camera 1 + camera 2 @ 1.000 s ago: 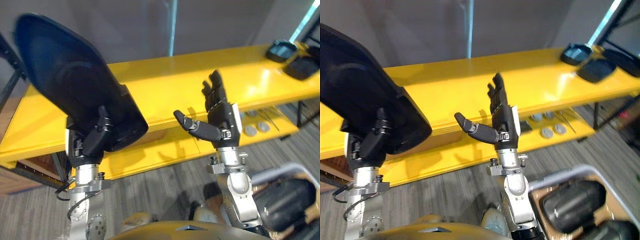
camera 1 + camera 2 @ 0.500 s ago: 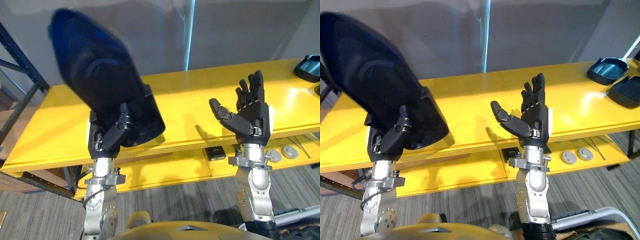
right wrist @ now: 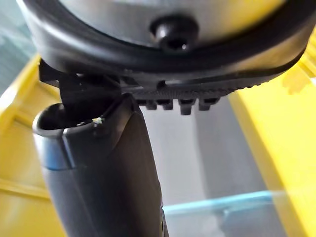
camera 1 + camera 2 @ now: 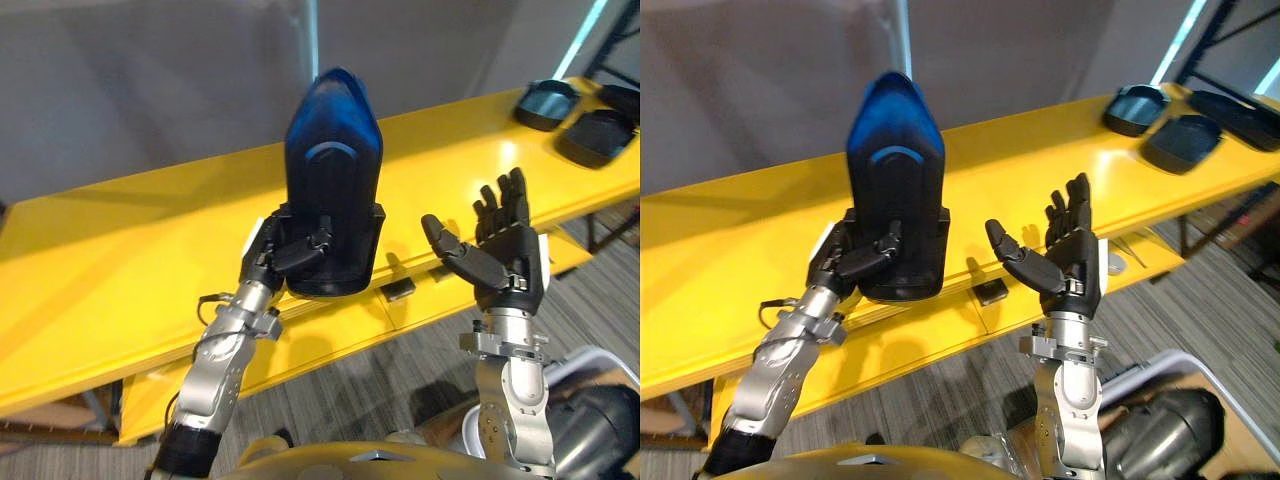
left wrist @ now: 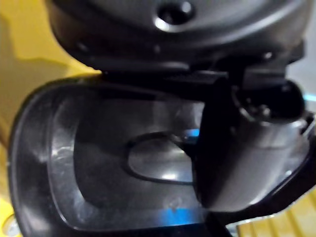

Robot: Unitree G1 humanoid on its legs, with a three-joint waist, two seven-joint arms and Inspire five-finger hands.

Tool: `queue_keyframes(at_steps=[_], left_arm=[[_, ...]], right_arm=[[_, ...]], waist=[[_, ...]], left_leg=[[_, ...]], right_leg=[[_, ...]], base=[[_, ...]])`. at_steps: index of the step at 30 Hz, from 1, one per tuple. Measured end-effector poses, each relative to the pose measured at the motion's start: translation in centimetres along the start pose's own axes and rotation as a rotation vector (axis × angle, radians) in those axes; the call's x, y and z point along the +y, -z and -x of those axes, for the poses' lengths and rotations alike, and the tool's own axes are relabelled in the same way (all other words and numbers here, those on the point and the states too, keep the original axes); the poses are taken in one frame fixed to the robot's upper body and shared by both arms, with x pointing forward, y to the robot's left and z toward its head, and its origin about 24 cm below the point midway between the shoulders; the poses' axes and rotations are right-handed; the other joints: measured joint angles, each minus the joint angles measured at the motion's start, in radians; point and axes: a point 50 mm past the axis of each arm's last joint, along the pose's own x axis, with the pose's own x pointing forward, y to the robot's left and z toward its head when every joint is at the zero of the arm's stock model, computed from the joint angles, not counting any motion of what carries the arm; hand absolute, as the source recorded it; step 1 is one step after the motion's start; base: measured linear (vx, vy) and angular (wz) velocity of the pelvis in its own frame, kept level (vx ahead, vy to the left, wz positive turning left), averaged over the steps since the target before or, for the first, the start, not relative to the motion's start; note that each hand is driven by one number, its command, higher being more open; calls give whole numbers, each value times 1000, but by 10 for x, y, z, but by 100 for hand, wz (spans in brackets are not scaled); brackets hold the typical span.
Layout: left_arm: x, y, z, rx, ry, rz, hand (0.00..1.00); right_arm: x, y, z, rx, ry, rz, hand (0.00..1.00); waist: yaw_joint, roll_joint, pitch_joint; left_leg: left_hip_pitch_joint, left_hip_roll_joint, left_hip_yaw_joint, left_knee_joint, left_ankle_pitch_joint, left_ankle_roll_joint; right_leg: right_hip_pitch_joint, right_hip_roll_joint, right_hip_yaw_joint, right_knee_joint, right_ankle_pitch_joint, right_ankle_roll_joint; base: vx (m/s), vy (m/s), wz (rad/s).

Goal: Walk over and take three plastic housings, then place them on the shelf

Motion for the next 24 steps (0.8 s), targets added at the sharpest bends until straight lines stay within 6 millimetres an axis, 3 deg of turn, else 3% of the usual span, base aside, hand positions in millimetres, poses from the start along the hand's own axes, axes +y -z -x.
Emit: queue_keyframes(at_steps=[3,4,6,11,20,24], left_arm=[[6,7,-10,50,-51,-8,0],[12,7,-18,59,-95,28,0],[13,3,-23,48,-109,46,0],[17,-10,-39,28,-164,56,0],[54,-4,-54,120,-383,218,0],[56,-3,-61,153,-408,242,0]], right_arm=[[-2,-11,-2,-56,-7,11,100],[-4,-20,-2,-102,-19,45,100],[-5,-22,-2,-111,-41,152,100],[15,-10,7,-38,-187,157,100],[52,20,27,151,-407,44,100],[59,25,30,189,-435,16,100]], waist=[[-26,-1,-1],[-50,-3,0],[-63,-2,-1],[-80,2,-4],[-102,6,-3],[-105,20,-7]], left_leg=[[10,1,31,-17,2,1],[18,4,52,-38,14,-1],[38,7,68,-67,29,-8],[64,16,92,-133,79,-18],[71,16,92,-152,93,-16],[58,15,85,-153,104,-15]], right_leg=[[-15,4,32,-2,0,0],[-32,10,53,-2,5,8],[-34,19,66,-3,6,9],[-48,46,79,-2,7,8],[-52,51,81,3,7,9],[-63,51,78,4,7,9]], base=[[-48,17,-42],[-40,-18,-36],[-25,-27,-31],[-4,-26,-8],[-7,-3,0],[-18,-3,3]])
